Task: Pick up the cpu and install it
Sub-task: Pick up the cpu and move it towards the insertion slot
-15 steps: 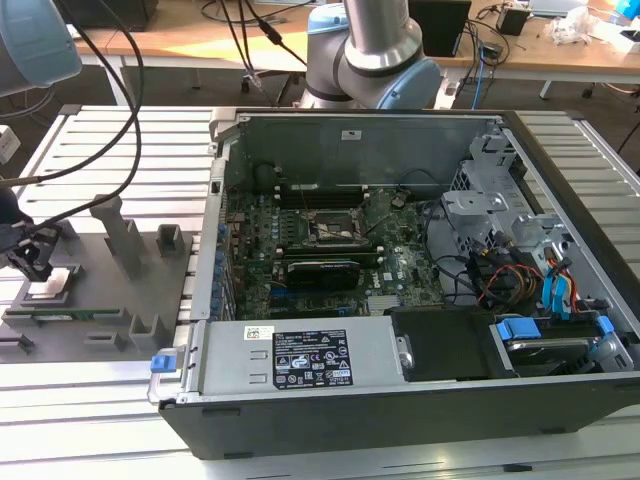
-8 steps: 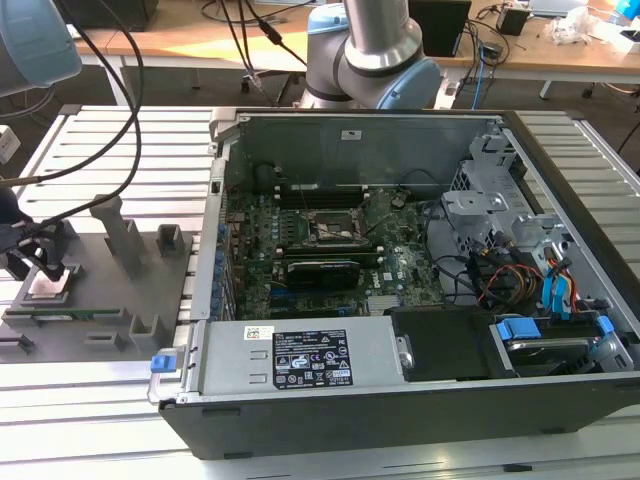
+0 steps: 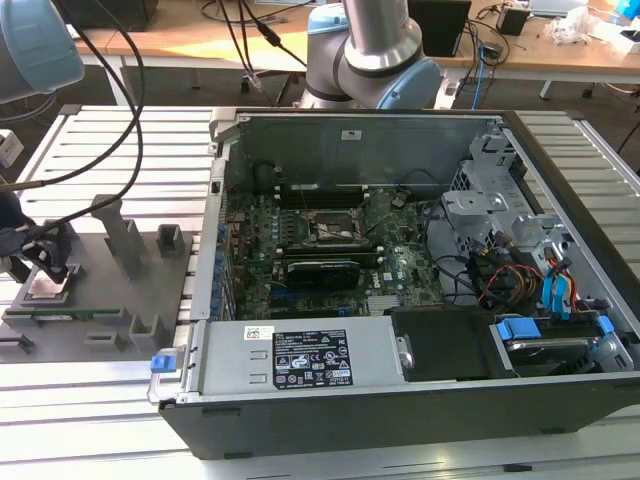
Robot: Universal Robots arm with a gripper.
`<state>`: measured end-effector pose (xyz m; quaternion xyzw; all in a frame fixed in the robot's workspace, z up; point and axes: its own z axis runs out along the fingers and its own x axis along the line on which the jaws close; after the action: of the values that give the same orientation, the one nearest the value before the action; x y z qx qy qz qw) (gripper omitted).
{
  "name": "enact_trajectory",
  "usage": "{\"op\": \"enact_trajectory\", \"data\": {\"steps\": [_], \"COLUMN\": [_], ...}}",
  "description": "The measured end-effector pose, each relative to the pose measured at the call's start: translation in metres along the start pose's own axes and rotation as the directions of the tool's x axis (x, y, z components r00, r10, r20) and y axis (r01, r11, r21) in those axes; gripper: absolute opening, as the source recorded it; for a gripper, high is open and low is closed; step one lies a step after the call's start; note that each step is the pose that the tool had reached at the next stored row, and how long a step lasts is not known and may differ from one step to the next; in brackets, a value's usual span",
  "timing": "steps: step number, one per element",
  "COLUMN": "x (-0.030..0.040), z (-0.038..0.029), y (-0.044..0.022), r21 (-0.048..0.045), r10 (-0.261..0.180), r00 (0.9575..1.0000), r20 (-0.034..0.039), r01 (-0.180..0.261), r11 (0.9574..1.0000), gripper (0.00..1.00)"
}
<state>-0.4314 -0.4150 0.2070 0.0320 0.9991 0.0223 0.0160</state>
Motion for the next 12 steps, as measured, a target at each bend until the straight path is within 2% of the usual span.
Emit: {"op": "enact_trajectory", "data": {"steps": [6, 10, 12], "x": [0.0000, 0.0000, 0.0000], "z": [0.0001, 0.0001, 0.0000], "y": [0.0000, 0.0000, 0.0000], "r21": [0.0001, 0.0003, 0.0003], "r10": [0.000, 0.000, 0.000], "r00": [1.0000, 1.0000, 1.0000], "r20": [0.0001, 0.0001, 0.0001], "r01": [0.000, 0.000, 0.000], "r11": [1.0000, 1.0000, 1.0000], "gripper": [0.55, 0.80, 0.80]}}
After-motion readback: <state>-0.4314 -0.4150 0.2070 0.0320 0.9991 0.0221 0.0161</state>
